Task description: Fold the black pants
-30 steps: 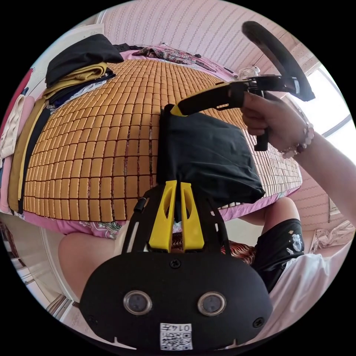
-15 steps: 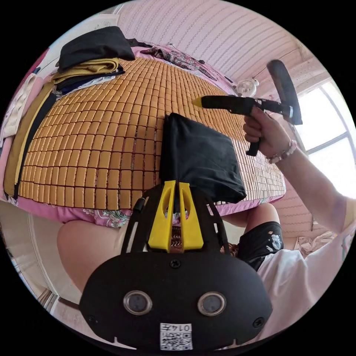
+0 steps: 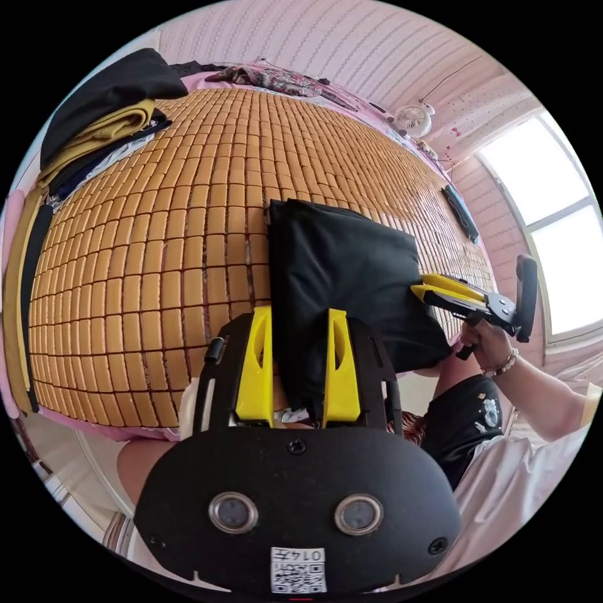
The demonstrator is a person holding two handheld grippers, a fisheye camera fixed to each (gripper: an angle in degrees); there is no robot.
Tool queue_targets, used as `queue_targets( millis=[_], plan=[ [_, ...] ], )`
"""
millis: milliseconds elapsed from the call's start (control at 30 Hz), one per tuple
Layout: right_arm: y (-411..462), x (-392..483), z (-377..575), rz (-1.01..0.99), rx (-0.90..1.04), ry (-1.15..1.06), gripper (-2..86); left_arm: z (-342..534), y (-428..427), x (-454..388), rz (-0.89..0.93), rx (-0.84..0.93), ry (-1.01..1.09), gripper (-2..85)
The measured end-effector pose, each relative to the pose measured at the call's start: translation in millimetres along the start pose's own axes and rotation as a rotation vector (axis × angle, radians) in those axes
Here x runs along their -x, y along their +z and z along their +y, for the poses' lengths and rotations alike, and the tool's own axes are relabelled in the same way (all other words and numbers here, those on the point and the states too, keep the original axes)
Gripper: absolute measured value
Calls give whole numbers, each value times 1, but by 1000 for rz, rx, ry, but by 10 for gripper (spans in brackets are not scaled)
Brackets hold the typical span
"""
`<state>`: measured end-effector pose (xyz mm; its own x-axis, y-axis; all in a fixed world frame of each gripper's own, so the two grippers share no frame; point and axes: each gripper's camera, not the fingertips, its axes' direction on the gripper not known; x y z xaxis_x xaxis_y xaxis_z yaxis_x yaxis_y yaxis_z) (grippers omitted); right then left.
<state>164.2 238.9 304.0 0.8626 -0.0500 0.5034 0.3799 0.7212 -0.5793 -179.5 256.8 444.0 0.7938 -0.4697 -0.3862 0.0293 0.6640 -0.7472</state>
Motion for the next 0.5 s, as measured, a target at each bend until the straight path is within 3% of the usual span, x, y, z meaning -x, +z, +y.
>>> queue_targets(
  millis=[167,500],
  plan=[
    [-9,-22,22,-72,-40,86,121,23,2,-34,-80,42,46,131],
    [-53,-54,39,-257,52,127,44,44,2,-52,63,5,-40,49]
  ],
)
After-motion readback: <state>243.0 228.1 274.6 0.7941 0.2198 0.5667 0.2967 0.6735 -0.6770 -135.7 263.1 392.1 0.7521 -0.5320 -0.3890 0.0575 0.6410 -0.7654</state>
